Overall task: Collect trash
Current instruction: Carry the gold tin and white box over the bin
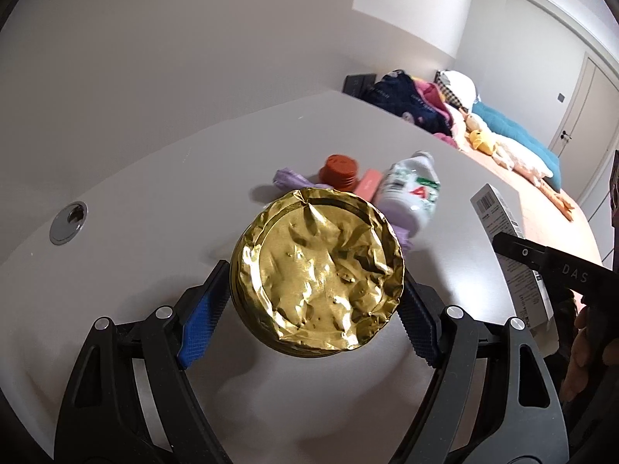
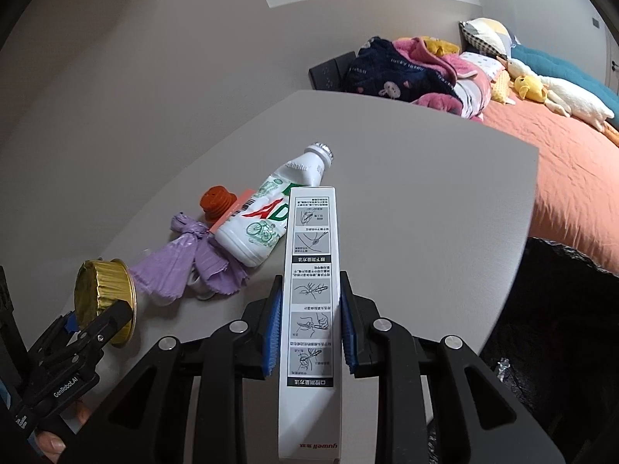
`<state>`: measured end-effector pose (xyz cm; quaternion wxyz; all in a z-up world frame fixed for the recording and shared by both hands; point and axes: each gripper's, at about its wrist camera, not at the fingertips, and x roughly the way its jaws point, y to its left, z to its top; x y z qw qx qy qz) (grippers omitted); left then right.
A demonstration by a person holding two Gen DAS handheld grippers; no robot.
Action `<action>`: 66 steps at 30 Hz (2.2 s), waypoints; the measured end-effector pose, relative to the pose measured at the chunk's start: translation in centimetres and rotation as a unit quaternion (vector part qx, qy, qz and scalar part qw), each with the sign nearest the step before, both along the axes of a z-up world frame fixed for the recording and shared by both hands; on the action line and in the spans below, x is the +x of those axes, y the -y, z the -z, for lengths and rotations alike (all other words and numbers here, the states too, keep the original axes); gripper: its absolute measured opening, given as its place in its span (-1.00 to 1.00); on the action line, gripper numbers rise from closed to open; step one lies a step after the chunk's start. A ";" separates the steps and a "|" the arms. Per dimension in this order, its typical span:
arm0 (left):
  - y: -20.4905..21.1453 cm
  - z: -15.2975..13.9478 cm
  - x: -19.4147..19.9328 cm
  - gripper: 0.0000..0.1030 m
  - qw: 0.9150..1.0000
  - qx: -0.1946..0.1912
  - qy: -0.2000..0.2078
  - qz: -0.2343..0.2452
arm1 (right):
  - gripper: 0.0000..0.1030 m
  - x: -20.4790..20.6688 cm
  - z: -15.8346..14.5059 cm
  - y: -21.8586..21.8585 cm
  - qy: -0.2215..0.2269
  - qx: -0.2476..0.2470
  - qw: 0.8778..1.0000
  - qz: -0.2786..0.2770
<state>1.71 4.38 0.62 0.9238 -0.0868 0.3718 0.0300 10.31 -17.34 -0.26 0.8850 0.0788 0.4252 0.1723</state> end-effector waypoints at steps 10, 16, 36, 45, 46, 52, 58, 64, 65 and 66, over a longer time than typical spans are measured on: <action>4.2 -1.7 -1.5 0.52 0.999 -0.003 0.023 0.034 | -0.46 -2.9 -2.2 3.1 0.025 0.006 1.000 0.007; 7.0 -2.5 -1.8 0.52 0.998 -0.002 0.034 0.056 | -0.46 -4.4 -3.3 5.2 0.039 0.008 0.999 0.019; 15.3 -3.4 -2.7 0.52 0.991 -0.007 0.048 0.128 | -0.46 -8.8 -4.9 12.7 0.066 0.008 0.995 0.068; 19.2 -3.7 -3.3 0.52 0.984 -0.008 0.052 0.168 | -0.46 -10.5 -5.2 16.6 0.074 0.009 0.992 0.101; 19.8 -3.7 -3.3 0.52 0.983 -0.008 0.052 0.173 | -0.46 -10.7 -5.2 17.1 0.074 0.010 0.992 0.106; 22.5 -3.4 -3.1 0.52 0.978 -0.008 0.048 0.204 | -0.46 -11.4 -5.2 19.9 0.073 0.009 0.989 0.131; 25.4 -3.1 -2.9 0.52 0.970 -0.011 0.041 0.240 | -0.46 -12.0 -5.0 22.3 0.072 0.007 0.985 0.158; 27.8 -2.5 -2.6 0.52 0.962 -0.013 0.031 0.271 | -0.46 -12.6 -5.0 24.7 0.073 0.003 0.980 0.184; 28.2 -2.4 -2.5 0.53 0.961 -0.013 0.029 0.276 | -0.46 -12.6 -5.1 25.0 0.074 0.002 0.980 0.187; 28.6 -2.3 -2.4 0.53 0.960 -0.012 0.027 0.279 | -0.46 -12.7 -5.2 25.3 0.076 0.001 0.979 0.191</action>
